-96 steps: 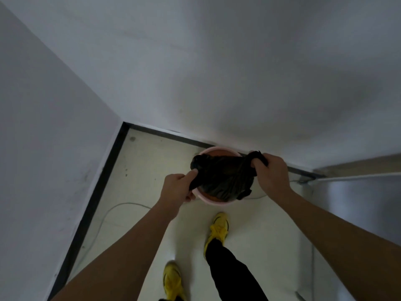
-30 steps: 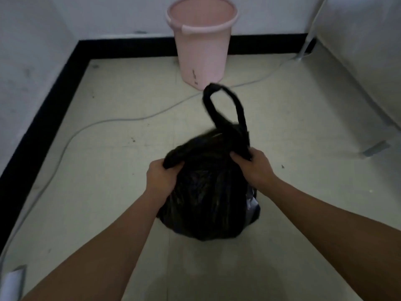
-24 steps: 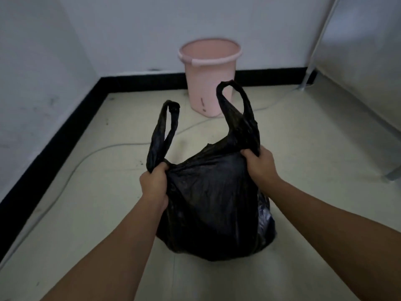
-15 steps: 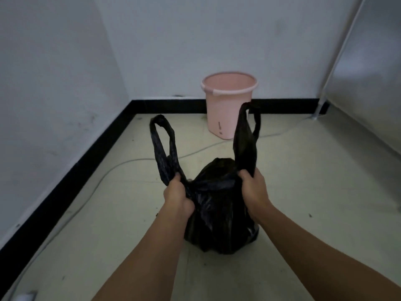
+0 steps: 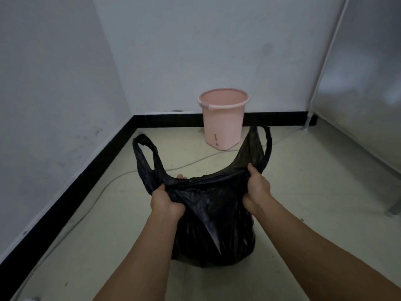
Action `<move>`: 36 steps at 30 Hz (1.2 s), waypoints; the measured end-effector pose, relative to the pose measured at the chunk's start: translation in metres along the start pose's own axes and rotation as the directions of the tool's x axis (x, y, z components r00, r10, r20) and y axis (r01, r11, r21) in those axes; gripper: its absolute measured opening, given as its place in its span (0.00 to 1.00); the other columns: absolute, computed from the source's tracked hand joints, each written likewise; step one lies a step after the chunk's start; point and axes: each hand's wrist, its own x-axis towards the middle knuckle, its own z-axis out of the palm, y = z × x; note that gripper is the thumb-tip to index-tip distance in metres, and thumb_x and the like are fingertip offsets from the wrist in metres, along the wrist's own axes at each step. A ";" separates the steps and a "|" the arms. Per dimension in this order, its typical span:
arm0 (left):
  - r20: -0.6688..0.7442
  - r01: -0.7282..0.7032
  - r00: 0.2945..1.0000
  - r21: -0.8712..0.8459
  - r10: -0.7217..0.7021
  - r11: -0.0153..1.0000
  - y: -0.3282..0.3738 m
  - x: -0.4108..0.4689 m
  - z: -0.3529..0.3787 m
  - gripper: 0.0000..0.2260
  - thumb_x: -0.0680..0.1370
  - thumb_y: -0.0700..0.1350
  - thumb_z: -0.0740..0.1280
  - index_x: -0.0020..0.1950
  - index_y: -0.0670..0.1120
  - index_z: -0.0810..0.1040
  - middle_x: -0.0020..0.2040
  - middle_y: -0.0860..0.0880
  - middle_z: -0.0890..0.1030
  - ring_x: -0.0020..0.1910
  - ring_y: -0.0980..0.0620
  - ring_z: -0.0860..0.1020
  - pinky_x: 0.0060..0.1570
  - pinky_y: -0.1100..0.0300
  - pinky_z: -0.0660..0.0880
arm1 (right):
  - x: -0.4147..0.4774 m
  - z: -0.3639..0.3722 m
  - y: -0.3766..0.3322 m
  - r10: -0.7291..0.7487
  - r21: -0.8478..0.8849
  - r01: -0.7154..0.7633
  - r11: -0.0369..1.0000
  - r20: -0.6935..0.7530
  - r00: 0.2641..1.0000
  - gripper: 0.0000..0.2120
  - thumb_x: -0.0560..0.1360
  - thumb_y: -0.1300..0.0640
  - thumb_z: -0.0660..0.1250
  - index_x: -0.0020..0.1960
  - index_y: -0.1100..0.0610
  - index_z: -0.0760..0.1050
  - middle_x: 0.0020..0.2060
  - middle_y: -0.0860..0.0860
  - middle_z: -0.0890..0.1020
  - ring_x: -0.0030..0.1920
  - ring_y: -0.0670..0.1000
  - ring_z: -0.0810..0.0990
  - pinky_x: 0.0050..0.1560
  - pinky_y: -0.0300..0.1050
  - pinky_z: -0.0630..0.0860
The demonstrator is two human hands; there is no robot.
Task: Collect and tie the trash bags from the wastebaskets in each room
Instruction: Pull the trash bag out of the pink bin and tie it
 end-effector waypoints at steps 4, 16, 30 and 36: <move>-0.039 0.005 0.999 0.058 -0.003 0.998 -0.016 -0.004 -0.001 0.17 0.82 0.45 0.52 0.35 0.43 0.67 0.21 0.44 0.74 0.36 0.45 0.76 0.47 0.43 0.73 | -0.012 0.010 -0.006 0.082 0.254 -0.114 0.960 0.133 0.988 0.18 0.82 0.50 0.58 0.61 0.63 0.75 0.53 0.60 0.84 0.52 0.57 0.83 0.57 0.56 0.78; -0.042 -0.188 0.946 0.737 0.322 0.649 -0.047 -0.009 0.007 0.20 0.78 0.56 0.58 0.51 0.40 0.76 0.29 0.44 0.73 0.28 0.46 0.72 0.35 0.57 0.69 | 0.005 -0.014 0.002 0.095 -0.469 -0.147 0.871 -0.134 0.986 0.12 0.80 0.53 0.61 0.54 0.63 0.73 0.31 0.56 0.70 0.28 0.52 0.65 0.29 0.45 0.68; 0.558 -0.222 0.747 0.722 0.361 -0.656 -0.059 -0.001 -0.021 0.13 0.80 0.50 0.57 0.59 0.44 0.71 0.50 0.43 0.81 0.48 0.42 0.79 0.39 0.56 0.67 | -0.007 -0.010 0.006 0.398 -0.749 -0.012 0.663 0.338 0.853 0.16 0.69 0.47 0.71 0.51 0.56 0.81 0.45 0.50 0.82 0.49 0.51 0.78 0.49 0.46 0.77; 0.703 -0.334 0.705 0.444 0.092 -0.831 -0.065 0.003 -0.037 0.15 0.79 0.50 0.59 0.63 0.45 0.68 0.50 0.42 0.78 0.48 0.43 0.76 0.40 0.55 0.66 | -0.002 -0.005 0.001 0.297 -0.711 -0.089 0.698 0.175 0.939 0.31 0.67 0.33 0.71 0.57 0.57 0.80 0.52 0.54 0.85 0.50 0.54 0.83 0.40 0.48 0.77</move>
